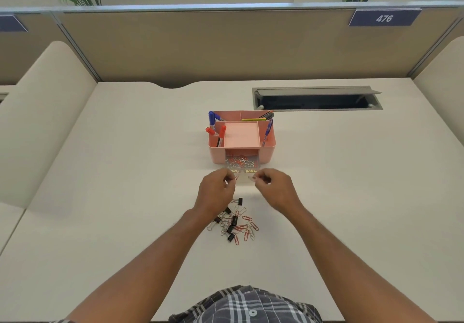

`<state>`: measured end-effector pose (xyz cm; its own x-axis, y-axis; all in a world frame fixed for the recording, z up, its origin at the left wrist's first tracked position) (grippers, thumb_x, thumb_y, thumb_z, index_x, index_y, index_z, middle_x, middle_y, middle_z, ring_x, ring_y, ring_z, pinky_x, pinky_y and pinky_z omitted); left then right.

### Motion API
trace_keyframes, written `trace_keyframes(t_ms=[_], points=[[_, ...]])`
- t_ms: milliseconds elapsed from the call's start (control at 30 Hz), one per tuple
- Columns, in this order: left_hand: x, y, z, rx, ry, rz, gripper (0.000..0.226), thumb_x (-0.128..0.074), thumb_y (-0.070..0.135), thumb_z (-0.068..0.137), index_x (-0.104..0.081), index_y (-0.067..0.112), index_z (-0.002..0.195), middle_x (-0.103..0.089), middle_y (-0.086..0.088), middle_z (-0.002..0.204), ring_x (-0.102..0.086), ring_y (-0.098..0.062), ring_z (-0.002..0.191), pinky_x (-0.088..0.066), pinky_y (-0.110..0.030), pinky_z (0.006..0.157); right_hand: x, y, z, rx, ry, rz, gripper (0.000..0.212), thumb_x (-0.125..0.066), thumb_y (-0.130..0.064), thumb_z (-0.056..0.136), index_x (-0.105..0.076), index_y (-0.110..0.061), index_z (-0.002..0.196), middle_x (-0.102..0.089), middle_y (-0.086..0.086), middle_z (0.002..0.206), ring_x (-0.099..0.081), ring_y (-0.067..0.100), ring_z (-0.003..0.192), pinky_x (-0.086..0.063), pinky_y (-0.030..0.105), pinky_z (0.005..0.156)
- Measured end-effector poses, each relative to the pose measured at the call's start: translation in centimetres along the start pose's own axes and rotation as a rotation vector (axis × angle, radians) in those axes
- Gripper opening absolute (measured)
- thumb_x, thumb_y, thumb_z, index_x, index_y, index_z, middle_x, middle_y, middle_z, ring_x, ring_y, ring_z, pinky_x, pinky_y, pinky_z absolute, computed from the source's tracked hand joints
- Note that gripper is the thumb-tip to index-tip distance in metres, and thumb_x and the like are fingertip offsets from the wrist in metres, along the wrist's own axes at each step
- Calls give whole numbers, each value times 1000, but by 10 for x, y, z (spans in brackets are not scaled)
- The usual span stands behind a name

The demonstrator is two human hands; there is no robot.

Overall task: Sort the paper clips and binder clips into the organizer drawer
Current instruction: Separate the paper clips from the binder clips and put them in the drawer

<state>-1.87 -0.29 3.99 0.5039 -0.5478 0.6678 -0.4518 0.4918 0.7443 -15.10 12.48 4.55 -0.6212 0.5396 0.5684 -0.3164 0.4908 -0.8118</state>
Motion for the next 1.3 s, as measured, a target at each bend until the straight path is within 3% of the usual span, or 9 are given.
trace_keyframes(t_ms=[133,233,300,433,533,733,900,1033,1300], points=[[6,9,21,-28,52,12,9,-63,15,88,-63,23,85,-63,12,78,-57,-6,70,-50,-26,64,9,-28,20,98,88,-31,12,-60,-17,87,-69,-19,79,-65,-7,73,-57,5,68,-43,13,60],[5,13,36,-27,60,42,9,-63,13,88,-64,22,88,-65,8,83,-59,-9,73,-53,-28,66,7,-39,34,93,87,-105,16,-57,-12,87,-71,-13,81,-68,0,76,-61,17,73,-52,32,67],[3,15,43,-29,61,50,10,-63,11,89,-65,21,90,-66,6,85,-59,-10,76,-53,-27,67,4,-42,39,90,70,-139,18,-56,-10,89,-72,-11,82,-70,3,78,-62,20,75,-55,37,70],[5,15,43,-52,83,31,15,-60,7,89,-64,21,90,-65,7,85,-57,-6,76,-44,-16,64,5,-40,35,119,89,-113,18,-54,-9,91,-72,-10,89,-71,4,85,-63,21,79,-55,37,72],[7,9,26,-47,88,31,14,-58,7,90,-64,20,90,-65,7,85,-57,-10,78,-44,-20,66,5,-29,19,155,98,-68,18,-56,-12,92,-73,-16,97,-71,-2,91,-62,15,83,-52,30,74],[-12,-28,-34,-77,-109,303,20,-59,14,93,-69,18,110,-65,-3,107,-56,-23,103,-46,-38,90,-31,21,-18,103,-285,-383,24,-57,-17,93,-71,-22,113,-65,3,105,-62,22,98,-48,33,86],[-25,-42,-56,-100,-170,475,25,-59,19,89,-67,25,112,-54,-1,110,-49,-25,102,-40,-34,80,-60,38,-40,216,-353,-502,38,-52,-13,93,-61,-32,125,-50,1,101,-51,23,99,-46,37,75],[-28,-47,-56,-98,-164,519,25,-59,18,86,-64,25,110,-52,0,107,-47,-25,100,-36,-33,77,-65,40,-40,267,-286,-562,27,-53,-20,96,-60,-29,121,-47,1,101,-47,22,99,-48,37,70],[-23,-56,-51,-92,-84,554,9,-57,21,88,-64,21,94,-55,1,99,-48,-24,92,-35,-34,74,-58,47,-37,207,-194,-533,10,-53,-18,96,-61,-12,98,-51,4,100,-49,22,94,-48,38,77]])
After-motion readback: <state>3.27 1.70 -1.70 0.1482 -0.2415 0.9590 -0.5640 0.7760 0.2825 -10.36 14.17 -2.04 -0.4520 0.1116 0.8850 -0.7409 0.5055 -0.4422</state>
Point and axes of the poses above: each hand's wrist, its own z-axis towards the middle knuckle, its own x-axis out of the back of the hand, y = z × x, the point moved 1 cm from there along z, towards the middle knuckle
